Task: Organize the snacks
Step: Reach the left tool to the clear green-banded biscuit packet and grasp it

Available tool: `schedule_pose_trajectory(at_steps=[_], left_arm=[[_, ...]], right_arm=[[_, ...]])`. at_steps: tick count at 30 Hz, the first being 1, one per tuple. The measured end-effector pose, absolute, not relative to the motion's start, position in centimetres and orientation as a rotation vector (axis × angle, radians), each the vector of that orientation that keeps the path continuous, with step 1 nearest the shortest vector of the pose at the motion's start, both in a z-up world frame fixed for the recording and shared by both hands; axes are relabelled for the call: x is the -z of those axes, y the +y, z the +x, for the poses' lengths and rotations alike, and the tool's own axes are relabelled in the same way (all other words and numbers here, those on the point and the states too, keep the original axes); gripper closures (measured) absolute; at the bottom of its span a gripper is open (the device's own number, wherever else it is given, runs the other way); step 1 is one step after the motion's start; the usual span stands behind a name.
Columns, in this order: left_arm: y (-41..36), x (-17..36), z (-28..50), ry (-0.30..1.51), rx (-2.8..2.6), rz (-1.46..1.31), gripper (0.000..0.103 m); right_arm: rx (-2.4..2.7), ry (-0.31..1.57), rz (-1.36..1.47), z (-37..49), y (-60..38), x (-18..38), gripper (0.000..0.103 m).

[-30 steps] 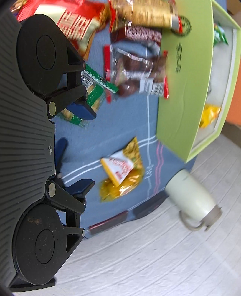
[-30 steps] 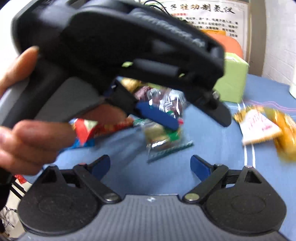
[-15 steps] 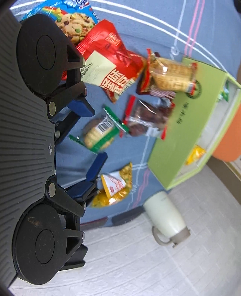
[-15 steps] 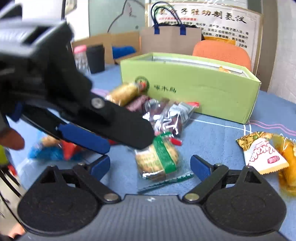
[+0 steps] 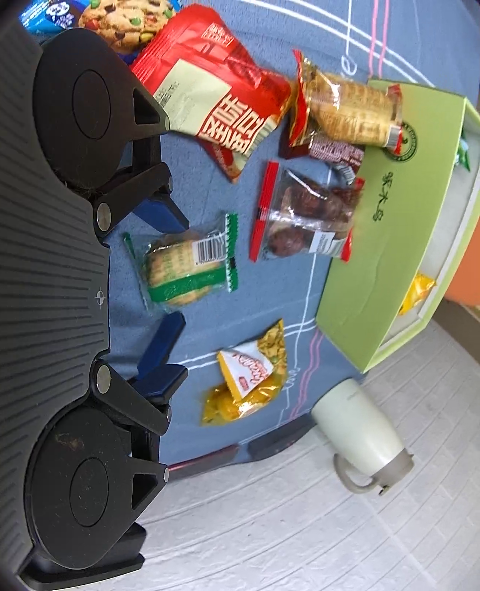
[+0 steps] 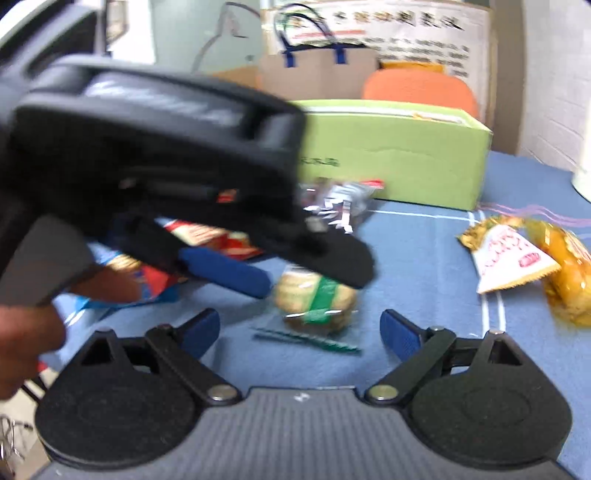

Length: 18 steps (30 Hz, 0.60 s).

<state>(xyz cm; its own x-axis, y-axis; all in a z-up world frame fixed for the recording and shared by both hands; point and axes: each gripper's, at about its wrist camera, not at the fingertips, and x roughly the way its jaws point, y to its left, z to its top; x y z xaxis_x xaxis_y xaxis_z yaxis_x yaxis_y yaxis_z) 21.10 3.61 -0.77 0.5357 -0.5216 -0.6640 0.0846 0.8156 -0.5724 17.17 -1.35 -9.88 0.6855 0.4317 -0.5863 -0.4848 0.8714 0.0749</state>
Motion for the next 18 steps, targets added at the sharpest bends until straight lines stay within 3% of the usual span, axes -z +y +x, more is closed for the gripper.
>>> schedule_pose_trajectory(at_steps=[10,18], left_arm=[[3.1,0.6,21.0,0.938,0.377,-0.477,0.031],[4.8,0.2,20.7,0.901,0.383,-0.524,0.030]], right_arm=[[-0.484,0.595,-0.176,16.1,0.2,10.6,0.009],[-0.518,0.600,-0.073,16.8,0.1,9.3,0.010]])
